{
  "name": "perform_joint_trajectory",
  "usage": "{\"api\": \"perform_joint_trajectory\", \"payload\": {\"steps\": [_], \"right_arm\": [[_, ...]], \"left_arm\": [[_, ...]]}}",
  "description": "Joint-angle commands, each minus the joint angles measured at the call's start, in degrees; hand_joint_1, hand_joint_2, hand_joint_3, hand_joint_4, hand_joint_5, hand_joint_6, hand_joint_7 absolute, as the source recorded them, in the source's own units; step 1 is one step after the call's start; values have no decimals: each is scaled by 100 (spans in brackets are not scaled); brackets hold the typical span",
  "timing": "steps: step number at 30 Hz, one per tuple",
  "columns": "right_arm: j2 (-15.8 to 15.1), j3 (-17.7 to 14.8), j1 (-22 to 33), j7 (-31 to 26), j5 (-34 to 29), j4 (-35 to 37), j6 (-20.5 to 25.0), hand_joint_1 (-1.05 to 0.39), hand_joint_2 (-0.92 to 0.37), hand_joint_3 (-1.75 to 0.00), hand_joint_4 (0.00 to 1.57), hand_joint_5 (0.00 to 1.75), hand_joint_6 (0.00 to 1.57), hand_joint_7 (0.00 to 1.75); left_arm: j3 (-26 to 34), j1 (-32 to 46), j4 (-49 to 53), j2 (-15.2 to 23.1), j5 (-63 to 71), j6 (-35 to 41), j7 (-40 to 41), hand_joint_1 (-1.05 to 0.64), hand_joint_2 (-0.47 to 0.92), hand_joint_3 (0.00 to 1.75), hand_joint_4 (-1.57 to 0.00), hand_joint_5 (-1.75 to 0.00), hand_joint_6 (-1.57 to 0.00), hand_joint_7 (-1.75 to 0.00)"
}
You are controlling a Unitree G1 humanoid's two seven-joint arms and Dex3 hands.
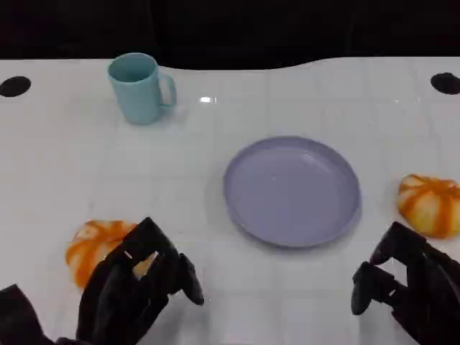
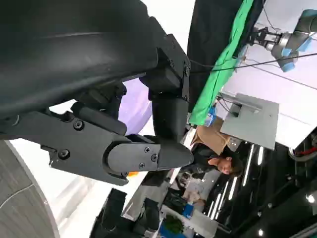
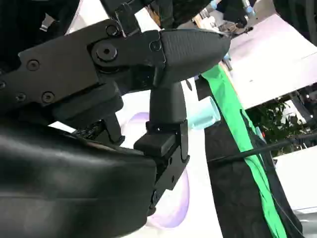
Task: Grasp the bread from the table and place it into the plate.
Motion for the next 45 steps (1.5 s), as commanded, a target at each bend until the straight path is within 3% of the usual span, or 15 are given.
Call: {"api": "perform_joint_trajectory", "payload": {"steps": [1,19,22,25,27,30,32,37,41,45], "right_arm": [[-20,-55,48,-6,41,-81,-18,-58,-92,-30,75,175,62,158],[-12,-47,71,-4,45,-120,-6,-58,-92,-33,74,175,61,157],[-21,-37,93,-88,30,-196,75,-59,-92,-31,75,175,62,156],[-21,-34,105,-42,30,-181,19,-59,-92,-31,75,175,62,156],[-24,-30,127,-17,41,-203,11,-59,-92,-31,74,175,62,156],[-32,-33,138,10,66,-217,25,-58,-92,-34,74,175,60,159],[-41,-33,153,-10,65,-252,52,-58,-92,-34,74,175,60,159],[-55,-23,158,27,82,-263,46,-59,-92,-34,74,175,60,159],[-55,-15,157,-17,56,-278,65,-59,-92,-33,75,175,61,160],[-71,-4,149,22,38,-258,27,-60,-92,-33,75,175,62,160]], "left_arm": [[29,16,-9,26,12,-25,-7,-55,92,43,-79,-175,-53,-175],[48,38,-93,25,71,-116,26,-55,92,40,-77,-175,-49,-175],[27,13,-85,60,267,-436,-12,-58,92,37,-71,-175,-55,-155],[-33,9,-157,199,673,-784,42,-59,92,36,-62,-164,-57,-118],[-50,9,-254,310,885,-898,83,-56,92,38,-58,-159,-55,-105],[-112,0,-467,628,1405,-1105,164,-55,92,34,-52,-133,-60,-51],[-165,-27,-529,853,1757,-1342,161,-55,92,32,-45,-119,-55,-34],[-260,-35,-1013,1560,2737,-1288,338,-54,92,23,-28,-81,-48,-10],[-254,-58,-1376,2087,3824,-1577,732,-52,92,20,-16,-65,-43,-3],[-242,0,-1810,2560,5057,-1669,1187,-55,92,18,-15,-47,-37,0]]}}
